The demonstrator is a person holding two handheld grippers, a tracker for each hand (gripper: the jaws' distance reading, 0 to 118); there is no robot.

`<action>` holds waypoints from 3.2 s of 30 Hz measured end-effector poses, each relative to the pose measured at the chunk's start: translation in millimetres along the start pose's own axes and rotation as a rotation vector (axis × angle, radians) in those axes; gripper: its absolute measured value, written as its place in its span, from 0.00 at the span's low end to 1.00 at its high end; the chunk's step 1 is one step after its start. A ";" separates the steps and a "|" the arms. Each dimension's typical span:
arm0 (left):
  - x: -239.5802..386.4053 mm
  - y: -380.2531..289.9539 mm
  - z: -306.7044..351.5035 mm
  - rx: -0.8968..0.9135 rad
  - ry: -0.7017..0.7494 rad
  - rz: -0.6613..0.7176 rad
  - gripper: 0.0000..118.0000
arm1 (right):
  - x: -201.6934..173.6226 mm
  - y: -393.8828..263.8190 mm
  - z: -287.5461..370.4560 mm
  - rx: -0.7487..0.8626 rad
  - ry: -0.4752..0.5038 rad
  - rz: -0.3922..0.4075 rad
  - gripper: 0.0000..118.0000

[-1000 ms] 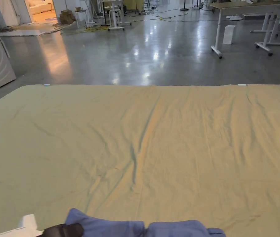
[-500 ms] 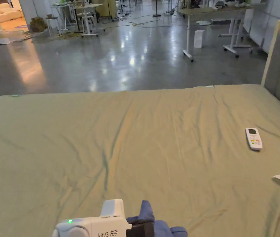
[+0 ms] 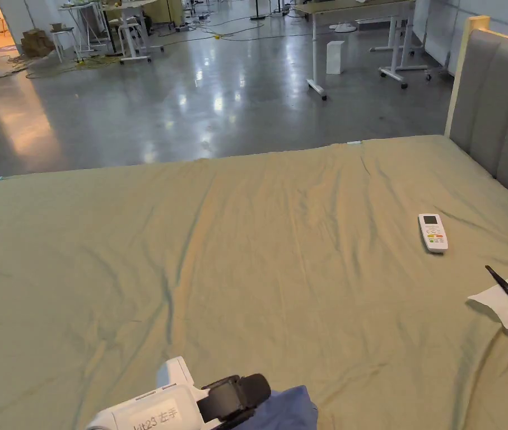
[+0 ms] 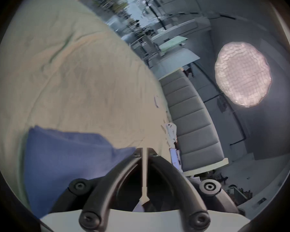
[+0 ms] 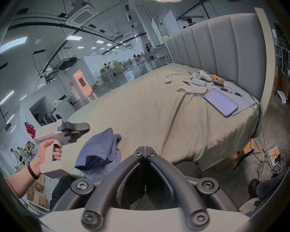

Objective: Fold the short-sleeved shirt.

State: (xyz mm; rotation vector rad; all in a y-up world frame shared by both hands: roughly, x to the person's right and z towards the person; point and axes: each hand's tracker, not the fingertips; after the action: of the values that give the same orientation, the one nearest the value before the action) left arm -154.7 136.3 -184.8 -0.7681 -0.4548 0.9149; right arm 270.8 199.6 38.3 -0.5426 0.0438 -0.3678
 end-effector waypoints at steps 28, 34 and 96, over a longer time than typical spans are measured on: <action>-8.9 -33.1 134.4 0.027 0.138 -0.196 0.01 | -129.9 9.3 -216.1 -0.421 0.370 0.127 0.00; -45.9 -29.7 159.7 0.086 0.101 -0.097 0.35 | -115.7 -20.9 -281.0 -0.638 0.218 0.068 0.00; -246.2 230.7 327.6 -0.029 0.896 -0.066 0.59 | -89.2 -24.0 -161.1 -0.501 0.228 0.039 0.00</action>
State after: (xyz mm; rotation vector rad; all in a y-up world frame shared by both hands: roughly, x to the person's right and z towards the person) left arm -623.9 146.5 -153.9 -1.0891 0.2959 0.4265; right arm 157.6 132.0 -92.5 -0.9906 0.3733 -0.3805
